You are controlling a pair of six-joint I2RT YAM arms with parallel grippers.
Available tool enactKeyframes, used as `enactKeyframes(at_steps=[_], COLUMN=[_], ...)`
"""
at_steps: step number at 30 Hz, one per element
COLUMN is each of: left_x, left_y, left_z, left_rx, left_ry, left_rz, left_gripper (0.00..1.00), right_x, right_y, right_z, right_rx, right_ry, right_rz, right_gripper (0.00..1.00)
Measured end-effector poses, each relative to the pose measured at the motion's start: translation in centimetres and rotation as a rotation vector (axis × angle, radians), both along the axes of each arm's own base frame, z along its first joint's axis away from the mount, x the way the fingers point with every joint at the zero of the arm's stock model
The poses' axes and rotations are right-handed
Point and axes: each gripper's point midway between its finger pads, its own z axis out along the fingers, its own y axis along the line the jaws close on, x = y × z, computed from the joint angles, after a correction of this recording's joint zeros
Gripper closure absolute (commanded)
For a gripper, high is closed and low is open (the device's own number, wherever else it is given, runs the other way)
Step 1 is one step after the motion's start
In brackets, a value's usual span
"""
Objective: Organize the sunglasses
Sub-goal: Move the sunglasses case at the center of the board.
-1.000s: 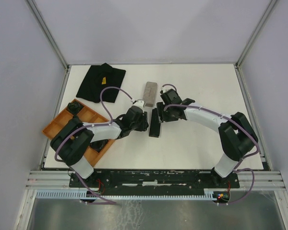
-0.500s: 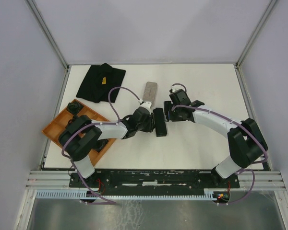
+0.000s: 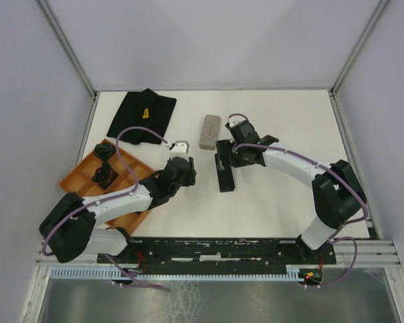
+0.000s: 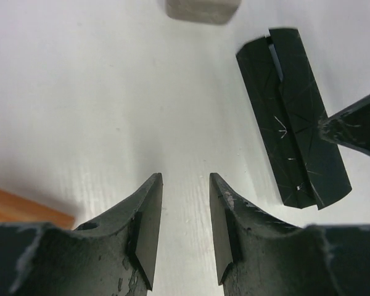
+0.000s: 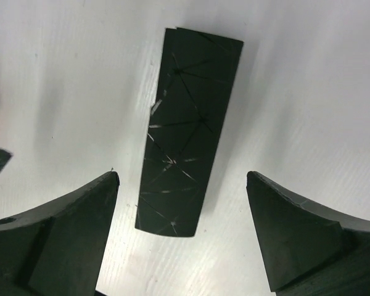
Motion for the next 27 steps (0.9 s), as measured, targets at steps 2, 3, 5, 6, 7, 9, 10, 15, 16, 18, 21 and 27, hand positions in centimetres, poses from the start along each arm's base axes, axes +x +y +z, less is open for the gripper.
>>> enactKeyframes(at_steps=[2, 3, 5, 6, 7, 9, 10, 15, 16, 18, 21, 27], left_x=[0.0, -0.1, -0.2, -0.1, -0.2, -0.1, -0.1, -0.2, -0.3, -0.4, -0.5, -0.6], left_y=[1.4, 2.1, 3.0, 3.3, 3.5, 3.9, 4.1, 4.8, 4.9, 5.0, 5.1, 5.2], left_z=[1.5, 2.3, 3.5, 4.0, 4.5, 5.3, 5.5, 5.6, 5.5, 5.3, 5.1, 4.8], left_rx=[-0.006, -0.008, -0.019, -0.023, -0.029, -0.036, -0.037, -0.023, -0.021, -0.016, -0.011, -0.006], left_ry=[-0.046, -0.069, -0.102, -0.116, -0.128, -0.148, -0.155, -0.159, -0.157, -0.153, -0.149, -0.145], left_rz=[0.044, 0.066, 0.094, 0.105, 0.114, 0.131, 0.138, 0.157, 0.157, 0.156, 0.156, 0.157], left_gripper=[0.55, 0.55, 0.55, 0.55, 0.54, 0.55, 0.54, 0.55, 0.55, 0.55, 0.54, 0.55], right_x=[0.3, 0.5, 0.7, 0.6, 0.6, 0.6, 0.6, 0.5, 0.4, 0.4, 0.2, -0.2], right_y=[0.7, 1.3, 2.0, 2.3, 2.6, 3.0, 3.0, 2.9, 2.8, 2.6, 2.4, 2.0], right_z=[0.0, 0.0, -0.4, -0.7, -1.0, -1.5, -1.9, -2.9, -3.1, -3.3, -3.6, -4.0], right_rx=[-0.026, -0.046, -0.079, -0.107, -0.127, -0.173, -0.206, -0.328, -0.352, -0.391, -0.433, -0.491], right_ry=[-0.006, -0.011, -0.013, -0.007, -0.005, -0.003, -0.001, 0.002, 0.003, 0.001, 0.002, 0.01], right_rz=[0.014, 0.023, 0.039, 0.048, 0.054, 0.063, 0.069, 0.078, 0.081, 0.081, 0.085, 0.09], right_gripper=[0.07, 0.07, 0.07, 0.07, 0.07, 0.07, 0.07, 0.11, 0.12, 0.16, 0.19, 0.21])
